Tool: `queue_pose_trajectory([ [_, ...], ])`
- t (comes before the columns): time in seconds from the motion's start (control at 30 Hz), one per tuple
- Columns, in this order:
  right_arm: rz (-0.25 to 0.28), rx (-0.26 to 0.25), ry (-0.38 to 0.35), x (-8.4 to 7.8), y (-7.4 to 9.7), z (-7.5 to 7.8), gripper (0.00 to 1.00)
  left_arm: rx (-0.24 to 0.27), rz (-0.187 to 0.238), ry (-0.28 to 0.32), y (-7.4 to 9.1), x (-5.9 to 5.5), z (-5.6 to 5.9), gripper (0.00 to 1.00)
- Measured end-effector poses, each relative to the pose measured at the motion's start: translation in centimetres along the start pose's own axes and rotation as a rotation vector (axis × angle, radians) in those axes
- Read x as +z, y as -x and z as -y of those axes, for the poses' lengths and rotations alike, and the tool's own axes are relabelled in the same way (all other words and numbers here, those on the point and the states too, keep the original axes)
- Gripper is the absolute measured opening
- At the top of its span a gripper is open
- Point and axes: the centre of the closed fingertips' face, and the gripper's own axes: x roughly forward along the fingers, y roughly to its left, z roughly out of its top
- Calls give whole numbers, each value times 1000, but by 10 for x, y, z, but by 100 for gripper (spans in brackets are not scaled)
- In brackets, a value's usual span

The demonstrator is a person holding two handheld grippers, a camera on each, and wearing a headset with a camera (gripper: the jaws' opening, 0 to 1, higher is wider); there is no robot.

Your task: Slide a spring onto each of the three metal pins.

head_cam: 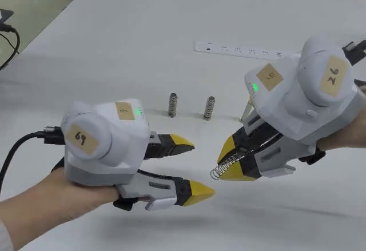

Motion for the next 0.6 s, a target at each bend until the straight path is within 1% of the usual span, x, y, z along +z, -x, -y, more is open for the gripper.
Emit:
queue_pose_trajectory([
  [0.03,0,1,-1,0,0,0,8,21,7,8,2,0,-4,53],
  [0.1,-2,-2,1,0,0,1,8,49,4,27,4,-2,-10,62],
  [0.17,-2,-2,1,0,0,2,8,73,6,32,7,-3,-14,66],
  [0.2,-3,-3,0,-1,0,2,8,86,7,39,8,-3,-17,71],
  [0.27,-5,-3,-1,-1,1,3,8,126,13,51,11,-2,-23,82],
  [0.3,-5,-4,-1,-2,1,4,8,145,7,60,12,-3,-26,90],
  [0.33,-7,-3,-1,-2,1,4,8,160,6,74,13,-4,-29,94],
  [0.37,-11,-2,0,-3,0,4,8,165,11,82,14,-4,-31,97],
  [0.47,-14,1,0,-4,0,5,8,175,19,101,17,-4,-34,98],
  [0.6,-14,1,1,-4,0,7,8,187,19,106,20,-6,-36,98],
])
